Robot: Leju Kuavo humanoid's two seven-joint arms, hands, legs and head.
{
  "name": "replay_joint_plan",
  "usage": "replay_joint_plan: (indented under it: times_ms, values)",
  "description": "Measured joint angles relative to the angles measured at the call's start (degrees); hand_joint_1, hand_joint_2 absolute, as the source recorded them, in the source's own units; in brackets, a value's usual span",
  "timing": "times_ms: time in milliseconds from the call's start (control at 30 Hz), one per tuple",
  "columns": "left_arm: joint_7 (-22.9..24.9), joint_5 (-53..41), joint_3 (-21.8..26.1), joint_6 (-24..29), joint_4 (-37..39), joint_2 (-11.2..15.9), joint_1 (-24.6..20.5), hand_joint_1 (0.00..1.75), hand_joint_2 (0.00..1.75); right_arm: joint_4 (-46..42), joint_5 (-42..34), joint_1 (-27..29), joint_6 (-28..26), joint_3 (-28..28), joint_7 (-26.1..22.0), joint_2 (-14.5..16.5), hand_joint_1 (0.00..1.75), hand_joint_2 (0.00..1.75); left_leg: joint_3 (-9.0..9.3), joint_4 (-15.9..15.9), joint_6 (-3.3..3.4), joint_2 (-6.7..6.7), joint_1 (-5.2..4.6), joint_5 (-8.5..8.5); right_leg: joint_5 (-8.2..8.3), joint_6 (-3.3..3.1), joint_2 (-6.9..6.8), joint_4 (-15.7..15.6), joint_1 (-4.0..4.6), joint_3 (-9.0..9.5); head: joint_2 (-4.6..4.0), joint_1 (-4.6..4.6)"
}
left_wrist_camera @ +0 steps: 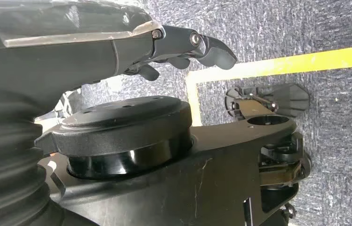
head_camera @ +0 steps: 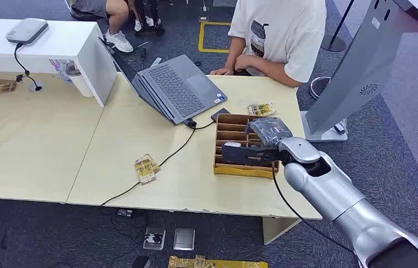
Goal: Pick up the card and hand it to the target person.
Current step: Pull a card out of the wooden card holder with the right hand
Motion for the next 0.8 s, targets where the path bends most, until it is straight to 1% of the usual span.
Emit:
replay_joint_plan:
  times_ms: [167,567,800]
  values:
    - [0.0,0.0,0.0,0.0,0.0,0.0,0.0,0.0,1.75,0.0,0.0,0.0,-0.1,0.0,0.3,0.0,0.79,1.75,0.0,0.0,0.0,0.0,0.0,0.0,0.0,0.0,0.0,0.0,0.0,0.0,0.0,0.01]
    - [0.0,-0.1,0.0,0.0,0.0,0.0,0.0,0.0,1.75,0.3,0.0,0.0,-0.4,0.0,0.3,0.1,0.89,1.75,0.01,0.0,0.0,0.0,0.0,0.0,0.0,0.0,0.0,0.0,0.0,0.0,0.0,0.01]
    - [0.0,-0.1,0.0,0.0,0.0,0.0,0.0,0.0,1.75,0.3,0.0,0.0,-0.6,0.0,0.4,0.0,0.87,1.75,0.01,0.0,0.0,0.0,0.0,0.0,0.0,0.0,0.0,0.0,0.0,0.0,0.0,0.01]
